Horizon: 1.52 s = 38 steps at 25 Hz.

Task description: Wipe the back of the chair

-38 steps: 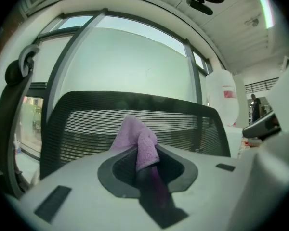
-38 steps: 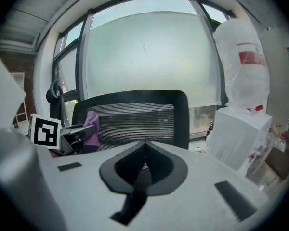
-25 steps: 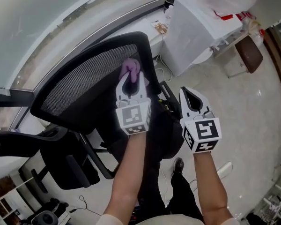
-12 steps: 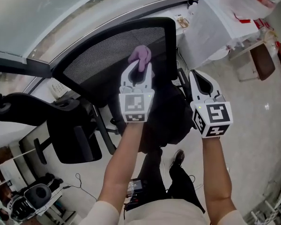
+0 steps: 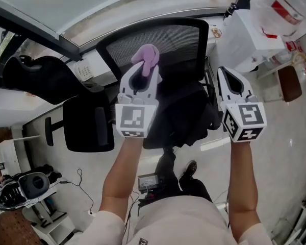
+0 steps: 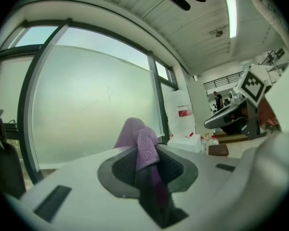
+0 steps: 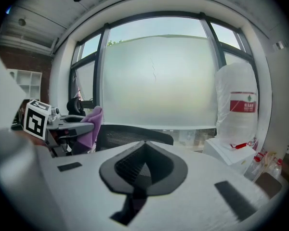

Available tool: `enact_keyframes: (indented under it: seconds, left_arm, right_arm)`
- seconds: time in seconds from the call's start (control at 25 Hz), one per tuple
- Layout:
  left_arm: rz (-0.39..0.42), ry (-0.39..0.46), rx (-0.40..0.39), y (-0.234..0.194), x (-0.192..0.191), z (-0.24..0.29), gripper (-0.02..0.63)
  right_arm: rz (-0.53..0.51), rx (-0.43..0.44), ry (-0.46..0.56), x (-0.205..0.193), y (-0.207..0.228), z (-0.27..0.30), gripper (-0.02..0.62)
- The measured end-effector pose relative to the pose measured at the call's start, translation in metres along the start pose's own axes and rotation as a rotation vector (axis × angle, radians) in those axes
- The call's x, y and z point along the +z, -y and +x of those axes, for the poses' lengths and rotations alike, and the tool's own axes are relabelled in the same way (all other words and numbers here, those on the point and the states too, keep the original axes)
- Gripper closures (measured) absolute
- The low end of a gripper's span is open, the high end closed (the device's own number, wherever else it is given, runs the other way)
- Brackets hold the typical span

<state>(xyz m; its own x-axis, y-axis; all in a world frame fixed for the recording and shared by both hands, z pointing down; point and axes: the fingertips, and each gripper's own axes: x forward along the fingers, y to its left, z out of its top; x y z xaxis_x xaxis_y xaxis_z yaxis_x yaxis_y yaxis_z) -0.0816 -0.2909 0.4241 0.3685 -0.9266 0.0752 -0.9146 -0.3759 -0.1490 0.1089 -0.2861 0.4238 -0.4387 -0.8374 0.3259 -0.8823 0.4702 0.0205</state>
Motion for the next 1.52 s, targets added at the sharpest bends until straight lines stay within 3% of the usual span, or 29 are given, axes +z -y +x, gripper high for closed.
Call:
enact_keyframes:
  seconds: [0.64, 1.0, 1.52]
  left_arm:
    - [0.115, 0.068, 0.057, 0.041, 0.176, -0.199, 0.52]
    - [0.133, 0.088, 0.125, 0.056, 0.203, -0.28, 0.52]
    - [0.148, 0.075, 0.161, 0.09, 0.223, -0.371, 0.52]
  right_arm:
    - [-0.095, 0.126, 0.113, 0.086, -0.073, -0.174, 0.601]
    - [-0.117, 0.168, 0.165, 0.104, -0.101, -0.24, 0.601]
    - [-0.17, 0.229, 0.217, 0.119, -0.143, -0.319, 0.601]
